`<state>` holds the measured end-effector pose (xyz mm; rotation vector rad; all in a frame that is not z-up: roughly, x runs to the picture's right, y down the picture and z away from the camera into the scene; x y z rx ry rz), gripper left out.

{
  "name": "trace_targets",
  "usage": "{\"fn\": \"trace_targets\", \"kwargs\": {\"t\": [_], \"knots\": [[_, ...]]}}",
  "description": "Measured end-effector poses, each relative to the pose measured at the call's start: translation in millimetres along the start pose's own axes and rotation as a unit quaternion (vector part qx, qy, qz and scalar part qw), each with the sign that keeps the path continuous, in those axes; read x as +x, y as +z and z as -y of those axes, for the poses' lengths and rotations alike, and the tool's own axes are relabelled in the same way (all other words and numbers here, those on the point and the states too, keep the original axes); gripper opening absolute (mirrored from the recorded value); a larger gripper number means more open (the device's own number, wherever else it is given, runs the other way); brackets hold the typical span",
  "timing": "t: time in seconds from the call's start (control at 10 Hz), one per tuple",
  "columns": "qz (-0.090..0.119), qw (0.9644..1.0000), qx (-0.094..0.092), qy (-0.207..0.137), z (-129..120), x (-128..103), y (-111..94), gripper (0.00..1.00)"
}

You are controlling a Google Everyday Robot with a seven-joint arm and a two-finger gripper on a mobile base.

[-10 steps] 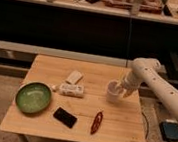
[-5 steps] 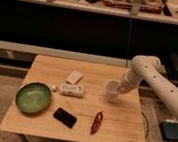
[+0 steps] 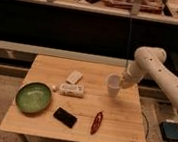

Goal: Pick up the ceramic cup

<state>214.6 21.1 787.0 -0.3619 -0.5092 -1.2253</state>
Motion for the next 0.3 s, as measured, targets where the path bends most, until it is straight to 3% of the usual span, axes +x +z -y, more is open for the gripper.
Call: {"fn": "trace_targets", "kwargs": {"t": [0.3], "knots": [[-0.008, 0.9995, 0.004, -0.029, 39.7, -11.1, -31.0, 0.10]]}}
